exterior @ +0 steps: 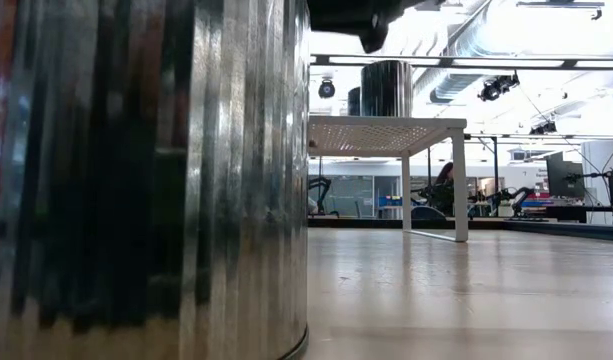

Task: Pick & Place candle stick holders
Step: Put the top gold holder on the shelf

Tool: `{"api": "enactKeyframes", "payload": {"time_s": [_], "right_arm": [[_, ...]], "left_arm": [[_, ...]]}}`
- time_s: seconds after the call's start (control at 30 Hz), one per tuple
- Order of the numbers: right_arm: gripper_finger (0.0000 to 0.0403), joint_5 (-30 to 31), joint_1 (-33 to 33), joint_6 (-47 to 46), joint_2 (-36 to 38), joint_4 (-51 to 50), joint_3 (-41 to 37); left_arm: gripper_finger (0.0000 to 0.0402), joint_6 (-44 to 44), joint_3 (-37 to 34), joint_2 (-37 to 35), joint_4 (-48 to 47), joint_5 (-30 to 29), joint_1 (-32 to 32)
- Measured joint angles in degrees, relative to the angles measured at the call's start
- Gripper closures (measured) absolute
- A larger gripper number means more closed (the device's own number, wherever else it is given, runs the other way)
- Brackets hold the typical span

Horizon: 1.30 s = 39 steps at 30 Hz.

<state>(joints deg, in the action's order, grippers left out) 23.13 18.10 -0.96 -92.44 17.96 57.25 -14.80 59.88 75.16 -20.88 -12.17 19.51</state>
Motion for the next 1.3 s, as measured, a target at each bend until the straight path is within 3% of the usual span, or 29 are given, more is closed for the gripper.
{"api": "enactKeyframes", "payload": {"time_s": [0.17, 0.37, 0.6, 0.9, 1.1, 1.3], "right_arm": [[0.0378, -0.22, 0.31, 2.1, 1.49, 0.65, 0.0], [0.0378, -4.95, 0.38, 5.74, 1.55, 4.82, 0.02], [0.0378, -7.59, 0.33, 8.05, 1.81, 7.21, 0.22], [0.0378, -7.69, 0.44, 7.62, 1.81, 6.26, 0.22], [0.0378, -7.67, 0.44, 7.97, 1.81, 6.25, 0.22], [0.0378, -7.68, 0.44, 8.51, 1.81, 6.26, 0.22]], "left_arm": [[0.0008, -0.03, 0.0, 0.0, 1.52, -0.95, 0.0], [0.0008, 0.18, 0.0, 0.97, 7.31, -1.05, -0.02], [0.0008, 4.9, -0.01, 5.73, 14.72, 1.08, -0.02], [0.0017, 10.49, 0.04, 7.15, 17.96, -1.29, -0.02], [0.0055, 10.5, 0.04, 7.15, 18.11, -3.34, -0.04], [0.0136, 10.5, 0.04, 7.15, 17.86, -3.9, -0.04]]}}
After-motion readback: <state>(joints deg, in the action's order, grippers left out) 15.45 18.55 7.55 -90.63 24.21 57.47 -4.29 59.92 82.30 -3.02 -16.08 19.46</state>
